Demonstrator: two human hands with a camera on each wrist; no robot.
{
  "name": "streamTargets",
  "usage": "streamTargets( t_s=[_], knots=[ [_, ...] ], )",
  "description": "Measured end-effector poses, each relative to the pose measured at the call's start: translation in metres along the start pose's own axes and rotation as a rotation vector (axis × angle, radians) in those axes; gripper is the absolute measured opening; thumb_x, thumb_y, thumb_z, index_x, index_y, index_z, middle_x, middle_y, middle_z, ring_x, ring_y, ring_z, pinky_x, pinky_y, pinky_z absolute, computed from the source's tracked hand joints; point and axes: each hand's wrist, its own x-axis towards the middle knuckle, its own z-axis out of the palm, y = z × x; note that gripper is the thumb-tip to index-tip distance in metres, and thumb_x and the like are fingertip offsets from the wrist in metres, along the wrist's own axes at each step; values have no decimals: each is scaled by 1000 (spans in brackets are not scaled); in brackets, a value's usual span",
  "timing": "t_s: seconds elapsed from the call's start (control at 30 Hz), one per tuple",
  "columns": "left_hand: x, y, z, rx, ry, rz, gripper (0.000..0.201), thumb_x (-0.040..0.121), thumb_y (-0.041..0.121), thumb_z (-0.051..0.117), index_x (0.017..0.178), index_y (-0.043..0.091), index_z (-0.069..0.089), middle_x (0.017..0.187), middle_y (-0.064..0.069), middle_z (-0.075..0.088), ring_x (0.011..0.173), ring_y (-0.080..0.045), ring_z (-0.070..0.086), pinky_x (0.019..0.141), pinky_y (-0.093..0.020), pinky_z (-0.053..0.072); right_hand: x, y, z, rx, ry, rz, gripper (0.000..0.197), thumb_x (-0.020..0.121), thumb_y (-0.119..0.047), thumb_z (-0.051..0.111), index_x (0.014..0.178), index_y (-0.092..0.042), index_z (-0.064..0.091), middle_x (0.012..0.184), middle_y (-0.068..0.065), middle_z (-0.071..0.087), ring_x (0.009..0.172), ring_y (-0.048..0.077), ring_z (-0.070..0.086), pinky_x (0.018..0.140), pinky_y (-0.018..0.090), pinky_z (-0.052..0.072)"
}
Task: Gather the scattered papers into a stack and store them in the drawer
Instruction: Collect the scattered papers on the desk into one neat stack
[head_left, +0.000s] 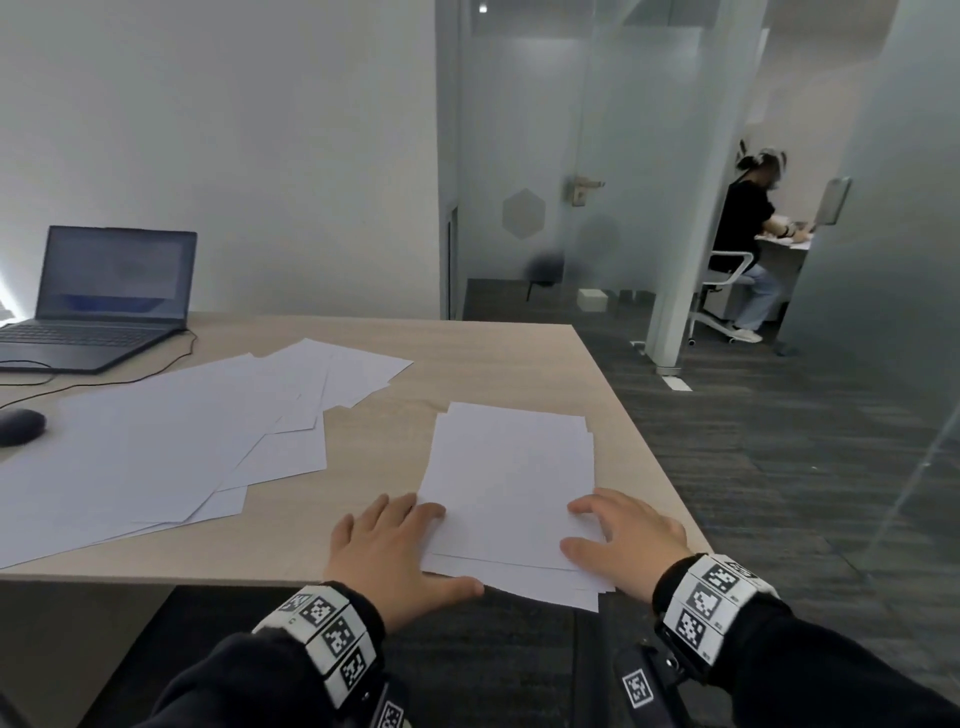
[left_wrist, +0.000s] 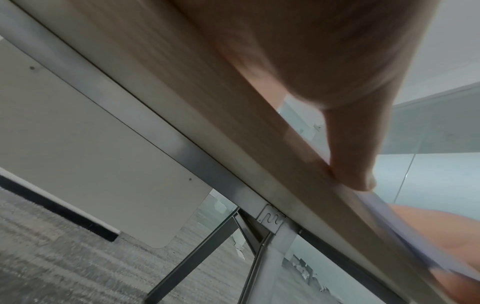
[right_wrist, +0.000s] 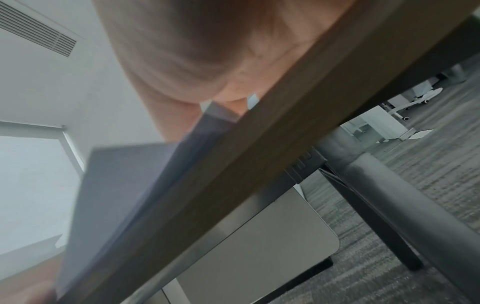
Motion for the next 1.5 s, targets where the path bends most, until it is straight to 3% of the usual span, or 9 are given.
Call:
streamTargets(
  t_s=[0.17,0.3,0.4,0.63,0.87,1.2,1.33,1.4,1.5],
  knots=[
    [-1,9,0,-59,53,-20,98,51,96,39,136,48,32,144,13,34,136,-15,32,117,-47,16,-6,-2,-3,19,-77,-75,83,64,-86,50,140,-54,36,161,-18,23,148,9,22,120,46,11],
    [1,16,3,-32,0,-56,104,53,96,35,144,47,22,161,4,16,149,-21,12,120,-52,5,-9,0,0,-64,-170,-131,99,55,-86,59,144,-56,27,167,-15,3,153,11,0,123,47,-5],
    [1,15,4,-18,-35,-45,103,56,96,30,146,47,20,164,5,9,151,-20,3,120,-53,3,-10,2,2,-80,-136,-158,93,59,-85,57,144,-55,32,165,-19,10,153,9,4,123,44,-1],
    [-4,11,5,-62,51,15,88,64,91,32,140,46,31,154,15,26,146,-13,19,120,-48,10,-17,1,0,3,-59,-167,59,65,-82,50,121,-62,46,156,-26,29,146,6,23,121,39,13],
    [-11,-10,0,-193,113,67,78,73,79,40,141,42,33,154,16,29,142,-10,30,119,-40,23,-18,-26,2,-38,-26,-155,47,81,-71,46,125,-58,46,161,-24,19,151,7,10,119,47,12],
    [-38,-126,-14,-222,276,-70,56,85,62,49,136,40,44,151,17,33,141,-8,29,116,-37,26,-19,-149,36,-12,-75,-413,41,95,-57,43,133,-42,51,152,-25,37,143,2,30,117,40,19],
    [-27,-160,-26,-143,254,-193,60,85,63,48,140,40,41,159,10,21,148,-14,16,118,-43,21,-13,-161,54,-44,-171,-400,56,90,-67,39,142,-47,38,162,-19,22,150,5,18,121,46,10],
    [-49,-234,-48,-125,263,-376,67,83,67,45,144,40,35,163,9,12,151,-17,8,119,-46,19,-5,-221,81,-129,-208,-453,63,89,-72,35,147,-48,30,165,-19,12,153,6,8,122,50,3],
    [-39,-261,-53,-57,162,-458,77,79,74,38,148,41,26,164,8,3,151,-21,2,120,-50,17,-2,-210,78,-156,-213,-400,66,89,-74,30,150,-48,24,165,-21,6,153,4,1,121,54,-2]
  ],
)
